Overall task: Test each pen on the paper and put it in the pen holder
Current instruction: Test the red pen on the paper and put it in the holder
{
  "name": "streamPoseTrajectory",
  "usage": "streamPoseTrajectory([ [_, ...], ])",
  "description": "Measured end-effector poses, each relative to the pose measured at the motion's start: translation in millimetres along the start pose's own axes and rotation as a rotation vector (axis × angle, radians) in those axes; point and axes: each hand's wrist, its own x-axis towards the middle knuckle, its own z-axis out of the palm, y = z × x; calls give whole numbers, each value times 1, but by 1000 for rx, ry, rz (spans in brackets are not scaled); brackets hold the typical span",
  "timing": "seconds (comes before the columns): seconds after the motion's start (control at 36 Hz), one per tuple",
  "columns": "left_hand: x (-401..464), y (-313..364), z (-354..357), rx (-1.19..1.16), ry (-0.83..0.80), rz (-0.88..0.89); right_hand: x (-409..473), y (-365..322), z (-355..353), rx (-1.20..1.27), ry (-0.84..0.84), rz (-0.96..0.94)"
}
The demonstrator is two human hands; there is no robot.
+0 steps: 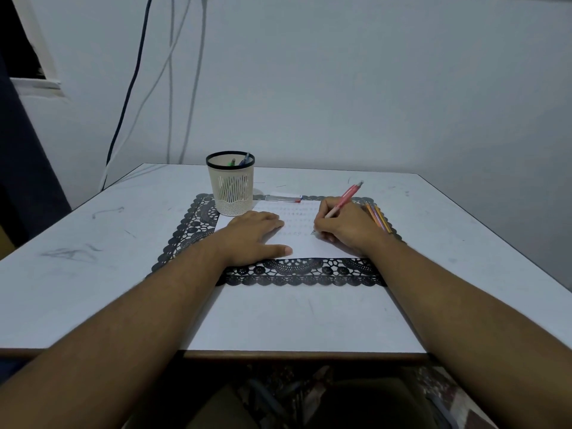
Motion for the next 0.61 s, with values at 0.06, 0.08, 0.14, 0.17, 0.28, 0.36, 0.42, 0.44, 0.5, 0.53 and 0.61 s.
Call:
streamPoseTrajectory([
  [0.06,-1,1,1,-5,-3,-3,0,1,0,-8,-6,6],
  [0.08,-1,1,1,-7,-4,-5,0,2,-1,-17,-8,12],
  [0.14,-2,2,1,-7,-3,-7,2,3,-1,-37,-9,20],
  [0.17,-2,2,0,-4,-3,-6,2,4,-1,-48,-9,22],
  [0.28,-2,3,-1,11,-4,-1,2,0,1,-89,11,25],
  [0.36,-1,3,-1,15,-1,0,0,-2,2,-100,39,19],
  [0.42,-1,3,-1,12,-2,-1,0,-1,2,-110,40,23],
  [0.44,-1,3,-1,12,-2,-2,0,-1,1,-112,38,26],
  [0.5,-2,3,0,14,-3,-1,-1,0,0,-115,28,27],
  [0.53,-2,3,0,15,-4,-1,-1,0,0,-122,26,28],
  [0.61,-2,5,-1,21,-11,2,-1,1,-1,-119,23,32],
])
